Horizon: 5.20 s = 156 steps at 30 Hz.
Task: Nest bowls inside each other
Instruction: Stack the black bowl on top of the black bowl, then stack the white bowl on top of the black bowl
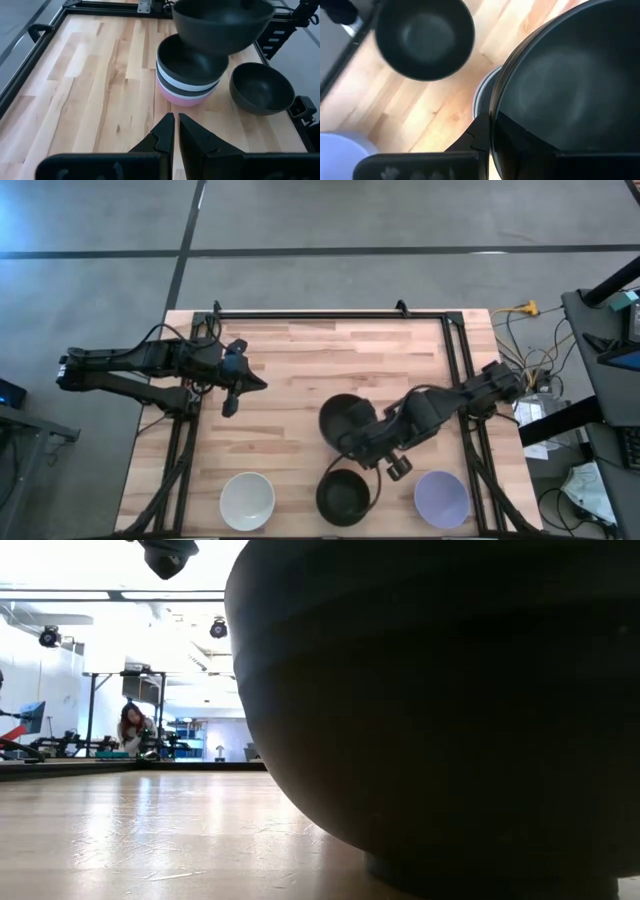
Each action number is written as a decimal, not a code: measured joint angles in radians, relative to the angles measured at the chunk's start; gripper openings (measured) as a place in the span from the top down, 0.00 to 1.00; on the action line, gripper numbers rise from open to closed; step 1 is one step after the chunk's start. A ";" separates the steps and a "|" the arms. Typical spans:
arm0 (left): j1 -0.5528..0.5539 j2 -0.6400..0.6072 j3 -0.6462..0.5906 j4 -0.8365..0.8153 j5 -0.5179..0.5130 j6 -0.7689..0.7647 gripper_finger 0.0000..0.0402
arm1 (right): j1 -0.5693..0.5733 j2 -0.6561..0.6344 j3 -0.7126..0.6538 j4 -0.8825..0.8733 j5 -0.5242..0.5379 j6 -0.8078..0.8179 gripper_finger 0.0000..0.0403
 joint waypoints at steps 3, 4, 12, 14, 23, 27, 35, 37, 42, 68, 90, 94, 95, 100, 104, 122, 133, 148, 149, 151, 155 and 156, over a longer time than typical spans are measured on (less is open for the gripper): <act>0.000 0.004 0.000 0.000 0.000 0.000 0.98 | 0.014 0.027 -0.005 0.003 0.033 0.036 0.97; 0.000 0.005 0.000 0.000 0.000 0.001 0.98 | 0.016 0.035 -0.007 -0.002 0.036 0.048 0.97; 0.000 0.005 0.000 0.000 0.000 0.001 0.98 | 0.026 0.089 -0.016 -0.042 0.052 0.101 0.97; 0.000 0.005 0.000 0.000 0.000 0.001 0.98 | 0.026 0.101 -0.016 -0.040 0.054 0.114 0.97; 0.000 0.005 0.000 -0.002 0.000 0.001 0.98 | 0.025 0.143 -0.022 -0.034 0.054 0.116 0.97; 0.000 0.005 0.000 -0.003 0.002 0.001 0.98 | 0.020 0.148 -0.035 -0.028 0.054 0.124 0.97; 0.000 0.005 0.000 -0.004 0.003 0.001 0.98 | 0.001 0.147 -0.075 -0.022 0.053 0.157 0.97; 0.000 0.005 0.000 -0.004 0.003 0.001 0.98 | -0.002 0.147 -0.088 -0.016 0.051 0.157 0.97; 0.000 0.005 0.000 -0.023 0.003 0.001 0.98 | -0.003 0.147 -0.103 0.011 0.050 0.153 0.97; 0.000 0.005 0.000 -0.027 0.005 0.052 0.98 | -0.014 0.105 -0.105 0.028 0.016 0.247 0.86; -0.001 0.005 0.000 -0.026 0.015 0.042 0.98 | -0.016 0.083 -0.115 0.079 -0.062 0.299 0.98; -0.001 0.005 0.000 -0.025 0.033 0.042 0.98 | -0.016 0.083 -0.111 0.081 -0.062 0.310 0.98; -0.001 0.005 0.000 -0.025 0.034 0.042 0.98 | -0.016 0.083 -0.111 0.080 -0.062 0.314 0.98; -0.001 0.005 0.000 -0.025 0.037 0.042 0.98 | -0.016 0.083 -0.112 0.098 -0.058 0.318 0.98; -0.001 0.005 0.000 -0.025 0.049 0.043 0.98 | -0.019 0.083 -0.112 0.100 -0.054 0.328 0.98; -0.128 0.016 -0.119 -0.036 0.886 -0.435 0.98 | -0.023 -0.145 -0.006 0.100 0.697 0.470 0.98; -0.377 0.091 -0.271 0.703 0.706 -0.847 0.98 | 0.076 -0.515 -0.460 0.278 0.699 0.591 0.98; -0.393 0.400 -0.250 0.679 0.649 -0.994 0.73 | 0.107 -0.835 -1.128 1.161 0.697 0.527 0.98; -0.393 0.413 -0.249 0.632 0.649 -0.997 0.72 | 0.107 -0.841 -1.150 1.201 0.697 0.528 0.98; -0.393 0.437 -0.248 0.552 0.648 -0.996 0.71 | 0.107 -0.853 -1.188 1.258 0.697 0.530 0.98; -0.393 0.446 -0.230 0.497 0.584 -0.973 0.71 | 0.107 -0.869 -1.221 1.315 0.694 0.531 0.98; -0.394 0.442 -0.221 0.488 0.547 -0.967 0.71 | 0.107 -0.869 -1.221 1.316 0.685 0.531 0.98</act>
